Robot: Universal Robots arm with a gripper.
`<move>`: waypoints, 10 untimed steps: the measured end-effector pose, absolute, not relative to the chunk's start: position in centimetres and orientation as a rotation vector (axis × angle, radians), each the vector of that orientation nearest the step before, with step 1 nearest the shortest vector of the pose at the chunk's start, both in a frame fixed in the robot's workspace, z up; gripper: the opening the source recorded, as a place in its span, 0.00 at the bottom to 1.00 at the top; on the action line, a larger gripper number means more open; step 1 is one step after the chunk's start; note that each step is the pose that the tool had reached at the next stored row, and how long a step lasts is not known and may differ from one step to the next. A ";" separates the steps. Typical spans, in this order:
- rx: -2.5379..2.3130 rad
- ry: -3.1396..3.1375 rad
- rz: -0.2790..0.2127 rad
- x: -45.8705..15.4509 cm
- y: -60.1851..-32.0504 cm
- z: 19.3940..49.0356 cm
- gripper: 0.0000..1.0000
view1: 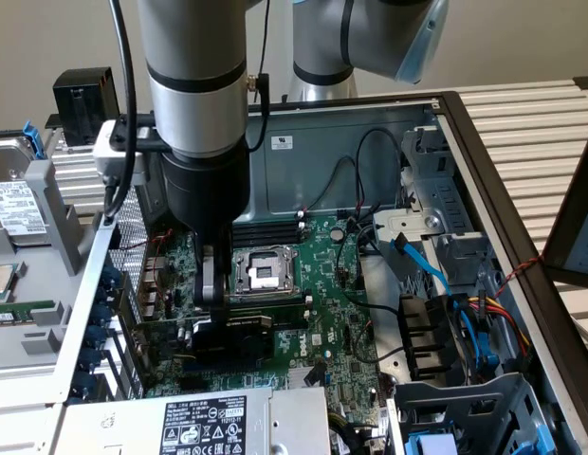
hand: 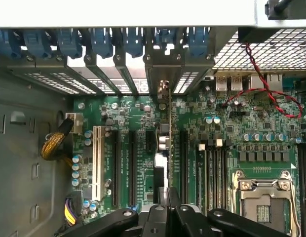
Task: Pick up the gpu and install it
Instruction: 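Press down on the gpu until it lock into place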
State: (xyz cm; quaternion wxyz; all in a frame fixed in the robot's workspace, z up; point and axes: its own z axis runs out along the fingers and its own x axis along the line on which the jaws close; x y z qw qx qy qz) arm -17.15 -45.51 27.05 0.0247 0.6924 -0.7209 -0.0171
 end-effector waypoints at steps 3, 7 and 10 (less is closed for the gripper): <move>2.142 -2.229 -0.052 -17.1 -45.5 26.8 0.11; 2.141 -2.229 -0.055 -17.2 -45.5 26.8 0.11; 2.139 -2.227 -0.059 -17.3 -45.5 27.7 0.11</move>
